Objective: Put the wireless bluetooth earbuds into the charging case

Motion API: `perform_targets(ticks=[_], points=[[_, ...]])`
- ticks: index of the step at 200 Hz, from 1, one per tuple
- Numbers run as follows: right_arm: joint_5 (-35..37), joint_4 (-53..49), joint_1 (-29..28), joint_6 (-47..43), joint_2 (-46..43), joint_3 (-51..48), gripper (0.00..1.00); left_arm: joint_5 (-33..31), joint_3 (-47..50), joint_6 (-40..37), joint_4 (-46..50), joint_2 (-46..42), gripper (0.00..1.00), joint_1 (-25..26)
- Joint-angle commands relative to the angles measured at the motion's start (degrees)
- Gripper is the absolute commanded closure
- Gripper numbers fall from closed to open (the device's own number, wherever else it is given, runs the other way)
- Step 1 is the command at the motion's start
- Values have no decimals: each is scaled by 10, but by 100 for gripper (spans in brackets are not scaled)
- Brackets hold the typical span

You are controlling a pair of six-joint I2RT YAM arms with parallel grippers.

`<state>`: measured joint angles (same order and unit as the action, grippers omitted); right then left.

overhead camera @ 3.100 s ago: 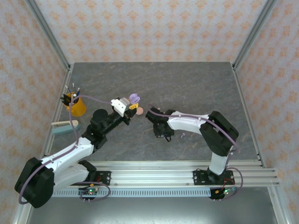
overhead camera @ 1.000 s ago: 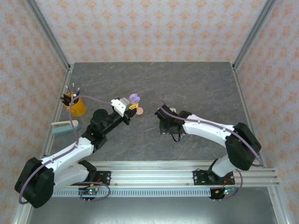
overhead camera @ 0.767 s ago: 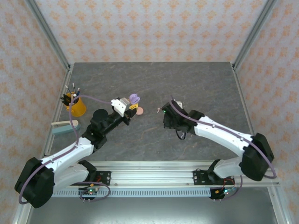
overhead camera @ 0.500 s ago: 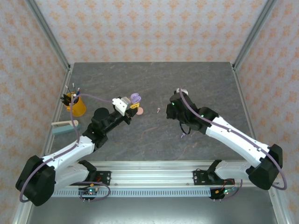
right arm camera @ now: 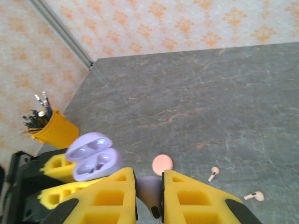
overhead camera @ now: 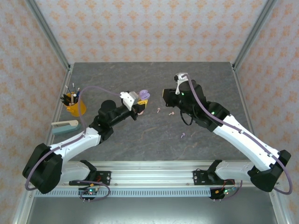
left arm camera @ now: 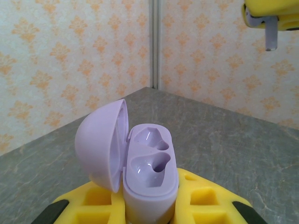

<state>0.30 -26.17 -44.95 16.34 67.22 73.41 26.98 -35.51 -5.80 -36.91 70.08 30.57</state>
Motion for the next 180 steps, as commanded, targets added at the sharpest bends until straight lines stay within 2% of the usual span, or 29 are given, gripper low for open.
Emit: perform_targets(ticks=[1, 97, 180], points=[[-40, 59, 1, -30, -1, 9, 83, 26, -33, 7, -31, 15, 100, 10], [-126, 155, 1, -53, 3, -28, 83, 35, -83, 14, -27, 54, 100, 28], [-123, 175, 2, -59, 39, -46, 84, 40, -92, 16, -14, 56, 100, 29]])
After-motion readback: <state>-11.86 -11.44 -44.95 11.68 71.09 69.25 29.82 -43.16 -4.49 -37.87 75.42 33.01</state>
